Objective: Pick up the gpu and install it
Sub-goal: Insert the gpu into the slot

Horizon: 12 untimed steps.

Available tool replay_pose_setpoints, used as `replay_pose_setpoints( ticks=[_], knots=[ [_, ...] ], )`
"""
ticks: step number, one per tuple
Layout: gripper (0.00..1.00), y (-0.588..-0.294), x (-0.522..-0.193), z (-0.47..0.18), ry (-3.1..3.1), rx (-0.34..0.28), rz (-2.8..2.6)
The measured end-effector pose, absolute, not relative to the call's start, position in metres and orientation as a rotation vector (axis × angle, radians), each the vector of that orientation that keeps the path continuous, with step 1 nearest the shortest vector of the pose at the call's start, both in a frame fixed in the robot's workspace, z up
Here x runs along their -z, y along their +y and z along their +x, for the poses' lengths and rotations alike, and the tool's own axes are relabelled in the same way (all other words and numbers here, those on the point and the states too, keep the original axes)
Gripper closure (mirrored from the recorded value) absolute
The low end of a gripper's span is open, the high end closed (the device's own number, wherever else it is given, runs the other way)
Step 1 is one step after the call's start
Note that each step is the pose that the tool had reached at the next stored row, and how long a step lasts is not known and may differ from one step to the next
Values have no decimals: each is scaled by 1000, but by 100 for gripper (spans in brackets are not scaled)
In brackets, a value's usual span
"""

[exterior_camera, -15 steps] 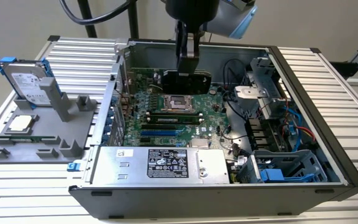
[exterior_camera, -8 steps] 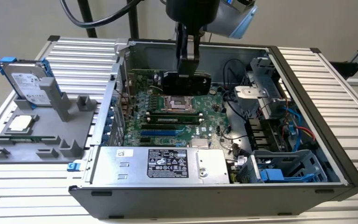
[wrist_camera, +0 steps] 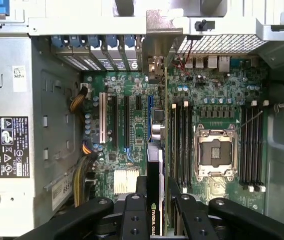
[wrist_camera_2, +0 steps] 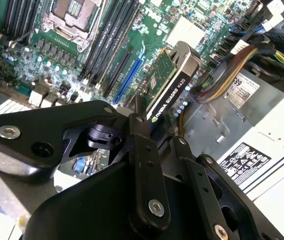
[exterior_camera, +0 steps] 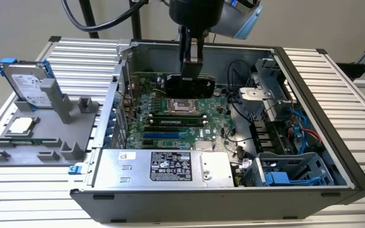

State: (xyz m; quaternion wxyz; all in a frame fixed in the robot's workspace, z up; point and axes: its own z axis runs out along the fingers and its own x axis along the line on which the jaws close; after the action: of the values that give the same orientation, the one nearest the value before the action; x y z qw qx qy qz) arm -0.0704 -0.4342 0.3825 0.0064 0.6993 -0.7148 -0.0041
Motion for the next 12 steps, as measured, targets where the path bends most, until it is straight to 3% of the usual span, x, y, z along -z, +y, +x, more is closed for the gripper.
replay_pose_setpoints(
  ticks=[12],
  knots=[
    [100, -434, -377, -70, -2236, 12, 2188]
  ],
)
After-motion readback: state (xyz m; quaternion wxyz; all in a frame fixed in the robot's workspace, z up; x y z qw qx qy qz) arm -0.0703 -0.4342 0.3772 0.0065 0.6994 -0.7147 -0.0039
